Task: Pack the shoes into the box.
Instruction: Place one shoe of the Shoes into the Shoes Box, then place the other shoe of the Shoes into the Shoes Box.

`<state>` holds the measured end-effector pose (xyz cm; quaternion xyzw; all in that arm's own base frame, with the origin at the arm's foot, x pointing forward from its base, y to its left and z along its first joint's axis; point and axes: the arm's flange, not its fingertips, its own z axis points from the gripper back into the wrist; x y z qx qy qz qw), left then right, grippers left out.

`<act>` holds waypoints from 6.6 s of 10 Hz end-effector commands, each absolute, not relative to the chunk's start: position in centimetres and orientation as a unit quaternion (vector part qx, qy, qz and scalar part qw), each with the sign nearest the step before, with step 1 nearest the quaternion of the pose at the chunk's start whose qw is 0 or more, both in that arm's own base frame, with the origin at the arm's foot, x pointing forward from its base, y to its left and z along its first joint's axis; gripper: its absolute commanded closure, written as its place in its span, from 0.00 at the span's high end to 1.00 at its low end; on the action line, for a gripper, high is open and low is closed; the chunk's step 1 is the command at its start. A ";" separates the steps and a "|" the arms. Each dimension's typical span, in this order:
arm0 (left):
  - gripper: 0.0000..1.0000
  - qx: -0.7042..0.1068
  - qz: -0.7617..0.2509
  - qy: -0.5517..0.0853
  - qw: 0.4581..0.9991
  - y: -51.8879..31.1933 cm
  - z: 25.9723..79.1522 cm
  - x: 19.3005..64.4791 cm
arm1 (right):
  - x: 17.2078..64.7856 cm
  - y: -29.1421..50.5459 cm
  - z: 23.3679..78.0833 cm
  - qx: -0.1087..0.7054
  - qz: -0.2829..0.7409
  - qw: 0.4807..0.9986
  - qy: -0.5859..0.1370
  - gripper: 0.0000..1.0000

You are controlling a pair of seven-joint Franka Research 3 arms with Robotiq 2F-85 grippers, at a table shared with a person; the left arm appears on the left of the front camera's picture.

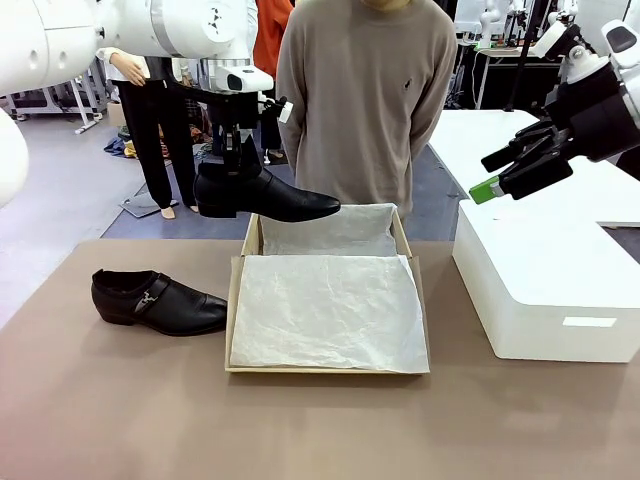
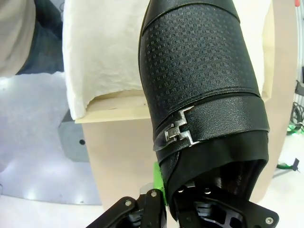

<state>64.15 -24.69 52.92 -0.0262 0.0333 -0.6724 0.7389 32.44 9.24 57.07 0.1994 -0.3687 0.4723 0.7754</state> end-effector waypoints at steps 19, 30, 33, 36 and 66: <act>0.00 0.003 -0.708 -0.024 0.706 -33.9 48.8 65.2 | 32.6 9.2 57.1 0.207 0.476 0.768 -0.375 1.00; 0.00 -0.014 -0.702 0.003 0.712 -35.1 43.9 67.1 | 32.6 9.2 57.1 0.207 0.476 0.768 -0.375 1.00; 0.00 -0.023 -0.694 0.005 0.719 -35.1 42.5 67.5 | 32.6 9.2 57.1 0.207 0.476 0.768 -0.375 1.00; 0.00 -0.026 -0.693 0.004 0.721 -35.0 42.1 67.9 | 32.6 9.2 57.1 0.207 0.476 0.768 -0.375 1.00; 1.00 -0.034 -0.695 -0.001 0.718 -34.2 47.0 64.3 | 32.6 9.2 57.1 0.207 0.476 0.768 -0.375 1.00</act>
